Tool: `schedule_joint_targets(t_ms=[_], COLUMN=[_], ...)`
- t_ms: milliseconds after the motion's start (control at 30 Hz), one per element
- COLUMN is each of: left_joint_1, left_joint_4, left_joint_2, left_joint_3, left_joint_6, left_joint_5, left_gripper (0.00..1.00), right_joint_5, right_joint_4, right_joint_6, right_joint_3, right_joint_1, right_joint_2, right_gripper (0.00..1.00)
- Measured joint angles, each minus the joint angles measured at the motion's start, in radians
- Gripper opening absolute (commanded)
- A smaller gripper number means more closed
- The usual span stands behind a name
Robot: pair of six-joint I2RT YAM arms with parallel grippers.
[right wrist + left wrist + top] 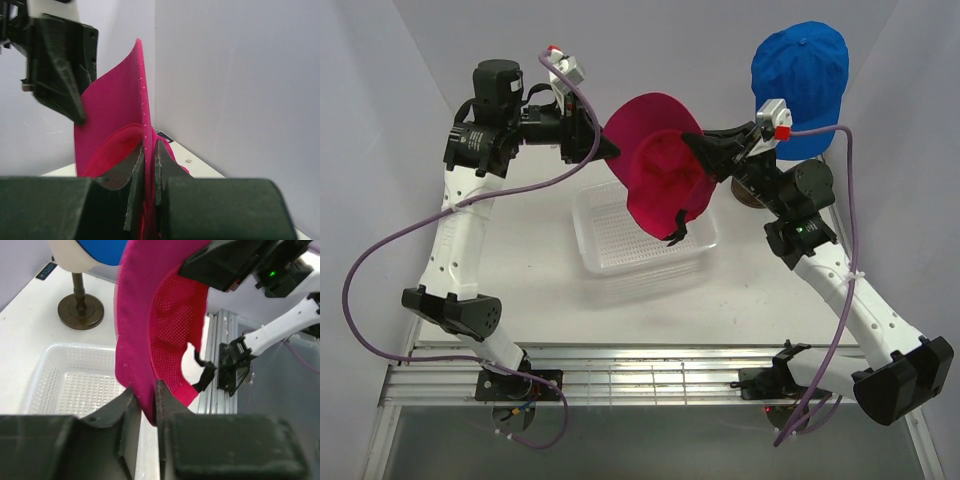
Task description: Stack the hats
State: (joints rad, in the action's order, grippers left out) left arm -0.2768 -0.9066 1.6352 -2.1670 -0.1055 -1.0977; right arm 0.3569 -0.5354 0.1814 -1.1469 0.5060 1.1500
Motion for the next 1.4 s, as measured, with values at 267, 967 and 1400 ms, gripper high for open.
schedule_joint_targets(t_ms=[267, 967, 1400], left_joint_1=[0.01, -0.209, -0.241], left_joint_4=[0.04, -0.193, -0.201], left_joint_2=[0.022, 0.03, 0.047], left_joint_3=[0.06, 0.115, 0.101], left_joint_6=[0.027, -0.513, -0.528], left_joint_5=[0.086, 0.681, 0.741], left_gripper=[0.0, 0.0, 0.0], right_joint_5=[0.053, 0.14, 0.098], right_joint_4=[0.07, 1.13, 1.249], right_joint_6=[-0.011, -0.431, -0.505], right_joint_3=[-0.025, -0.722, -0.837], right_joint_1=[-0.004, 0.017, 0.069], right_joint_2=[0.023, 0.391, 0.535], right_gripper=[0.89, 0.82, 0.38])
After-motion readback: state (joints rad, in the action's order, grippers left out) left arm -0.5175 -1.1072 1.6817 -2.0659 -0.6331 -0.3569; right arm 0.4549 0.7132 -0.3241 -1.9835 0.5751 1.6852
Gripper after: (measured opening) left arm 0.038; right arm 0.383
